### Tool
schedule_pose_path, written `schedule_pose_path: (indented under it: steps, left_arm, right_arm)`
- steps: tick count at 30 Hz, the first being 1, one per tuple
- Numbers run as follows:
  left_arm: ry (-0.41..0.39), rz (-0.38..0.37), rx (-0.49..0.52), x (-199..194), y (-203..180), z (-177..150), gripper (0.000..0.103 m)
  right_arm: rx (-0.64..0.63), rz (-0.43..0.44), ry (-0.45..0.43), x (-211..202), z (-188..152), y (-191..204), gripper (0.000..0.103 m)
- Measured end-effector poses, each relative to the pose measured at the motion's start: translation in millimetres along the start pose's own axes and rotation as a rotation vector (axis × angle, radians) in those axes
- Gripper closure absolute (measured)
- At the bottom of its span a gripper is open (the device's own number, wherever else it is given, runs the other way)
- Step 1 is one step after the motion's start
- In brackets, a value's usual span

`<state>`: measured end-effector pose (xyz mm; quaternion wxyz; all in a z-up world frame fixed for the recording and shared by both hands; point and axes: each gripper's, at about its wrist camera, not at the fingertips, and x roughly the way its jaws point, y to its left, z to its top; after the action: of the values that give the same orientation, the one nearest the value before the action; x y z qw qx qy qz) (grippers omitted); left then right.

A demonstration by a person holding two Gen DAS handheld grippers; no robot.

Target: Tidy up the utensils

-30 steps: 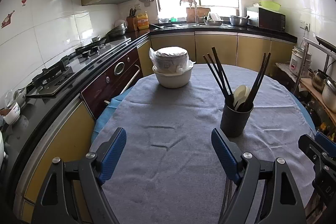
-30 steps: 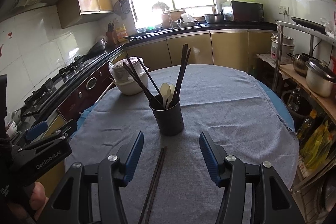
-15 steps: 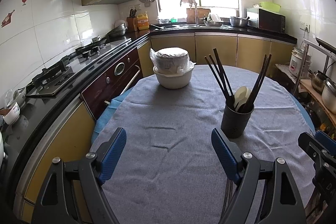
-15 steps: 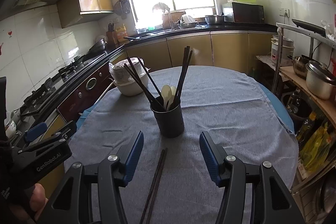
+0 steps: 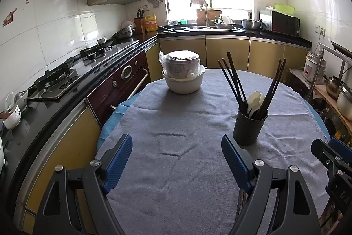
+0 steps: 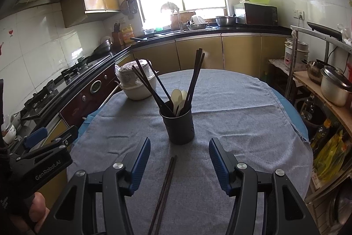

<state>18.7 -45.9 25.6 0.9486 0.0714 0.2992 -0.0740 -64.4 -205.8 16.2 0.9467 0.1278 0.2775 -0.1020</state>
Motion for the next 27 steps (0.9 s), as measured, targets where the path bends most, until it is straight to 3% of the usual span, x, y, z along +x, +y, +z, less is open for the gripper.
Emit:
schedule_pose_path:
  steps: [27]
  left_arm:
    - [0.005, -0.008, -0.035, -5.6, 14.4, -3.9, 0.019]
  right_arm:
    - [-0.012, -0.001, -0.012, -6.6, 0.2, 9.0, 0.045]
